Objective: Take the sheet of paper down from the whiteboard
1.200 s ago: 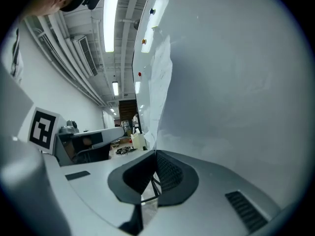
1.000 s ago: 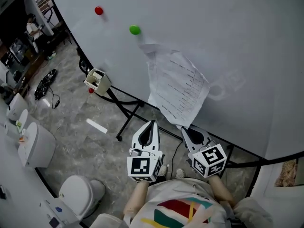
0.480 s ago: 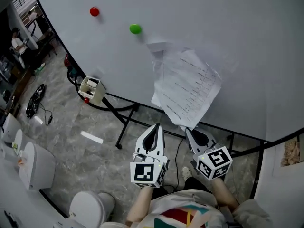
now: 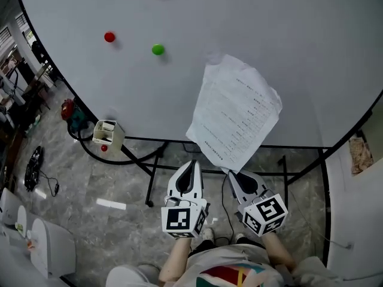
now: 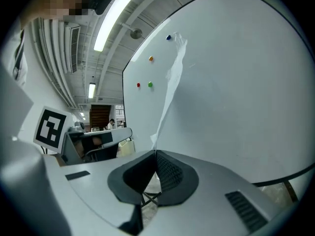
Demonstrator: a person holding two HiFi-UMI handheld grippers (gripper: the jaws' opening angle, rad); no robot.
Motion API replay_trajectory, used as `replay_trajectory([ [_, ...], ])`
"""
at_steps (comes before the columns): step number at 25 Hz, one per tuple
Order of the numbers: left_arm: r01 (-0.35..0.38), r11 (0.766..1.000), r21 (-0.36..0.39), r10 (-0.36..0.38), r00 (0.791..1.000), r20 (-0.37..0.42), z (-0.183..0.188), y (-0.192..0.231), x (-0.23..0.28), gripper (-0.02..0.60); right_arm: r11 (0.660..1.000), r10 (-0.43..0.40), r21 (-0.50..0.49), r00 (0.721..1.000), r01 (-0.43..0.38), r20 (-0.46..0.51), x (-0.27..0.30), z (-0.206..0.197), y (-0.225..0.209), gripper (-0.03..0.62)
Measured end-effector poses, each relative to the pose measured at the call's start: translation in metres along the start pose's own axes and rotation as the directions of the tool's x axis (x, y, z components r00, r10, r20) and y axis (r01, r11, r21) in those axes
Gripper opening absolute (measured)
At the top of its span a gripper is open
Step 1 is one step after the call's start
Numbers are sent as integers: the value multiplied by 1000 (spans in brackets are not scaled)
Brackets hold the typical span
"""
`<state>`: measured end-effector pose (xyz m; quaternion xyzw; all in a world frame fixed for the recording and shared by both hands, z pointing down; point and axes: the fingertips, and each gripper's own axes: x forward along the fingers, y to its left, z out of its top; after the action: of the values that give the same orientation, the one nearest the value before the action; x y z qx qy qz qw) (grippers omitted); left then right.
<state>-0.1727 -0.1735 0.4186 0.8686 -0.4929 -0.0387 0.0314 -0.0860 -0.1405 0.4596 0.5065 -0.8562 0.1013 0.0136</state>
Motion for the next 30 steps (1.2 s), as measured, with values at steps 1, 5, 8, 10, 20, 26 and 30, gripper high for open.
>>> replay_trajectory([
  [1,-7,1000,-1,7,1000,5,1,-1,-5,44,1000,6,-9,1000,-6,8,-3,3,4,14],
  [5,-42,999,-5,42,999,31,14,-6,-27,44,998,38,-57,999,-36,32,-16,21,23,14],
  [8,-56,998,9,55,997,52,17,-20,-26,44,994,56,-94,998,-53,34,-21,25,15,14],
  [10,-58,998,17,57,997,57,10,-44,-25,44,993,69,-95,997,-64,47,-37,21,1,14],
  [20,-86,995,50,82,994,76,23,-96,-43,44,988,123,-107,987,-112,106,-86,43,-1,14],
  [26,-112,993,48,107,990,87,30,-86,-47,44,982,159,-123,978,-143,133,-82,56,12,14],
  [30,-125,991,44,120,988,101,36,-76,-53,44,975,188,-150,971,-166,149,-78,64,27,14],
])
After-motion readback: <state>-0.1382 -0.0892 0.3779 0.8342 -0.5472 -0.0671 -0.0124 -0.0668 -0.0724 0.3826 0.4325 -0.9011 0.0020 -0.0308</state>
